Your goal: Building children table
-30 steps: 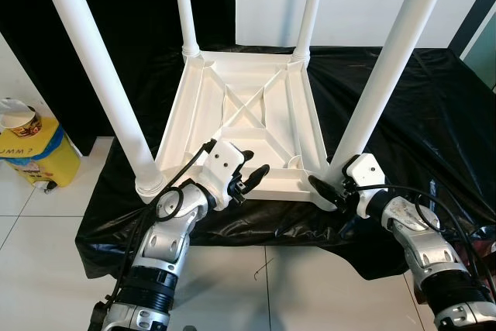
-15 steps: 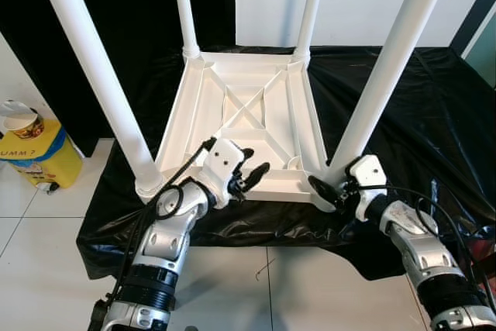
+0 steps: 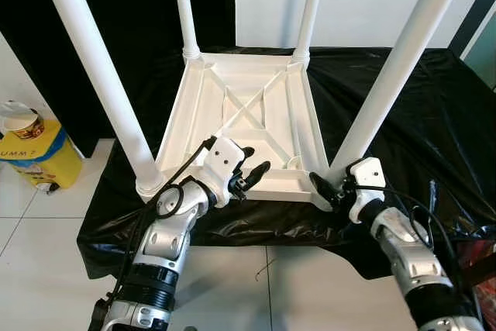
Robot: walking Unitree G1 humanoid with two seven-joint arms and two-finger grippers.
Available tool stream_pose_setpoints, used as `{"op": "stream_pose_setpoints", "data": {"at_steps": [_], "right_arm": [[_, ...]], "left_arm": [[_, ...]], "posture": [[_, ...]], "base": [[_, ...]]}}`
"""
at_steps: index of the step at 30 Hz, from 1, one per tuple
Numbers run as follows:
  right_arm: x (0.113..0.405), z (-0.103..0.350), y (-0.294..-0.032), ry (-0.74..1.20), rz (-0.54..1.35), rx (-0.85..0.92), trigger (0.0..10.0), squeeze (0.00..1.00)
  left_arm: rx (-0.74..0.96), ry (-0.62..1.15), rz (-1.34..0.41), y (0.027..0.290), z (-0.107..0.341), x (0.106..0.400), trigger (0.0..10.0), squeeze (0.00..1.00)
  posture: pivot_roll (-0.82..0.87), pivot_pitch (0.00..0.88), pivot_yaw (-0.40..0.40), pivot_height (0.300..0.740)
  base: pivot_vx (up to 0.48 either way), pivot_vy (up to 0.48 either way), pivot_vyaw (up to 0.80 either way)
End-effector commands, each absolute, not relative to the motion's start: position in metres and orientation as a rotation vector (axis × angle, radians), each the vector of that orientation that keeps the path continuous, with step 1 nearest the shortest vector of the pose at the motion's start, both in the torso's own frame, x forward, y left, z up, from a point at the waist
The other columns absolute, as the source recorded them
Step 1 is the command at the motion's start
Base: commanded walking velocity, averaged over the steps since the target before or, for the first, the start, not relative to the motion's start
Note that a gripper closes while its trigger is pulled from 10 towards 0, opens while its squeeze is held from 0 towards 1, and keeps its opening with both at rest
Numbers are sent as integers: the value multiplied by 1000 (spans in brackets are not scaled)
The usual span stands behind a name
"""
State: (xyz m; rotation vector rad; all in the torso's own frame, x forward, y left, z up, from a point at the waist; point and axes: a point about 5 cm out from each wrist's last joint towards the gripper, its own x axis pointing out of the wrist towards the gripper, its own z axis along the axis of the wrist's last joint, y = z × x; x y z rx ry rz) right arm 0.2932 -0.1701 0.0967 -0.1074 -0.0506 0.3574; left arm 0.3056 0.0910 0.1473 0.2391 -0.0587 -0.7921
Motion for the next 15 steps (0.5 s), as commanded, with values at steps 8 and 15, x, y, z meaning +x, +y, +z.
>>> {"op": "stream_pose_setpoints", "data": {"at_steps": [8,15], "right_arm": [[289,82,-153,-16,25,90,10000,0],[285,83,-139,-25,40,113,10000,0]], "left_arm": [[221,-71,-715,92,146,306,10000,0],[222,-69,-715,92,146,305,10000,0]], "posture": [[34,0,-57,740],[36,0,-56,740]], "base": [[0,0,0],[0,0,0]]}}
